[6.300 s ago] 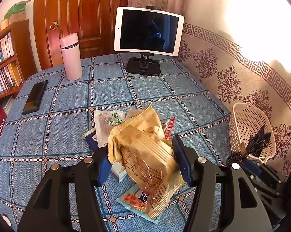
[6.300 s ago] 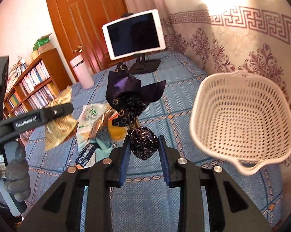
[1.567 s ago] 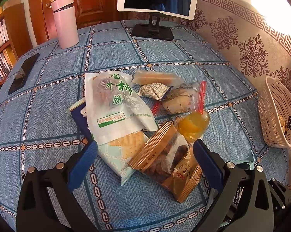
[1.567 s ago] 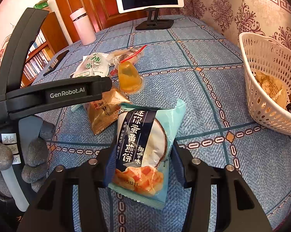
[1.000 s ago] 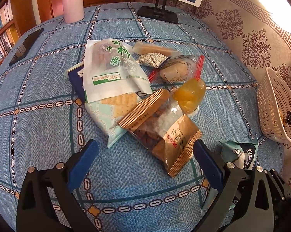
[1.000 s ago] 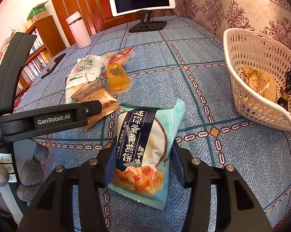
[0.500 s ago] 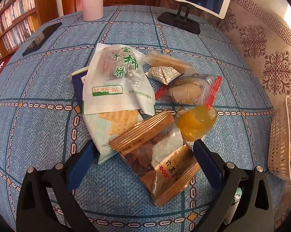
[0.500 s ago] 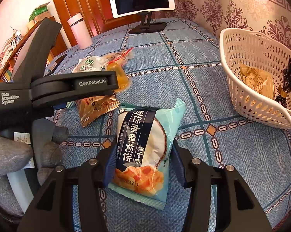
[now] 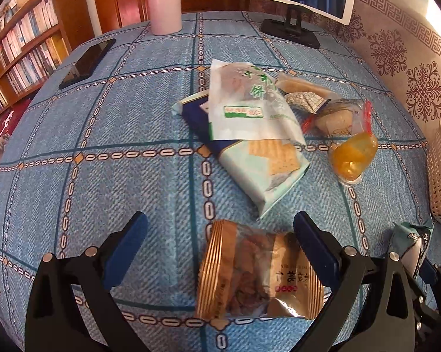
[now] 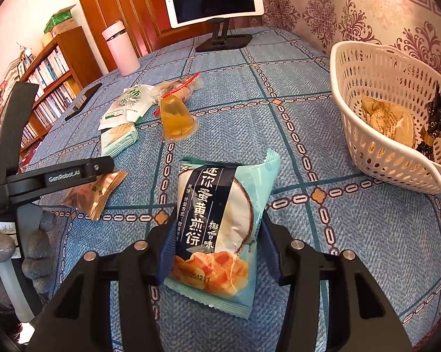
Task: Organize snacks
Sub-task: 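Hold the mint-green bag with the right gripper while the left gripper grasps the brown pastry pack, then carry the mint-green bag over the white basket with the right gripper and release it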
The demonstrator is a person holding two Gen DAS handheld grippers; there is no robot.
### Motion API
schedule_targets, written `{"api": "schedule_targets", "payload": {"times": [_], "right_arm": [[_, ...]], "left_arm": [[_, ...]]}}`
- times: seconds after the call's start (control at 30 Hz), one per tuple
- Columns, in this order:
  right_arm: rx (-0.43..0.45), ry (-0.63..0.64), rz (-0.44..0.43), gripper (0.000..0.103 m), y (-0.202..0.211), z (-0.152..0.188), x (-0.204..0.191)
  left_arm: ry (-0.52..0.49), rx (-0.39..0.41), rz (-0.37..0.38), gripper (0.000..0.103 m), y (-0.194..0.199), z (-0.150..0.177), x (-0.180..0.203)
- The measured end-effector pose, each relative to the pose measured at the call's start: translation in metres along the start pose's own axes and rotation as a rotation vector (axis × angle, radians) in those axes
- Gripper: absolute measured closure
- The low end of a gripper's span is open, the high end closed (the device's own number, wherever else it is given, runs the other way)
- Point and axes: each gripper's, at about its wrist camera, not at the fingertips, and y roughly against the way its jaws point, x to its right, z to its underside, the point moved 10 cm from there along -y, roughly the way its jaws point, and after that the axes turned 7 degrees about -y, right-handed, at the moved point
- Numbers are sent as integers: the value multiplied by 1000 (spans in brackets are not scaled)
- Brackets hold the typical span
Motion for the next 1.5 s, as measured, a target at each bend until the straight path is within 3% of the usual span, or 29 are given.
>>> {"api": "schedule_targets", "payload": {"times": [0.2,0.63,0.77,1.13,1.17,1.2,1.33,1.5], "right_arm": [[0,0,2,52,0,0,-1],[4,-1,-1,52,1,3,-1],[5,0,0,52,1,3,-1],[5,5,10,52,5,6,0],[5,5,10,52,5,6,0],[5,4,9,52,5,7,-1],[10,3,-9,53,7,5,-5],[24,14,-19,53,11,3,-12]], "left_arm": [[26,-19,48,2,11,14,-9],[-100,-2,172,2,35,29,26],[-161,7,183,2,37,34,34],[-303,22,127,3,18,35,35],[-300,26,132,7,19,35,35],[-307,38,131,19,21,34,36],[-333,79,130,40,31,30,38],[-327,101,148,43,41,27,36]]}}
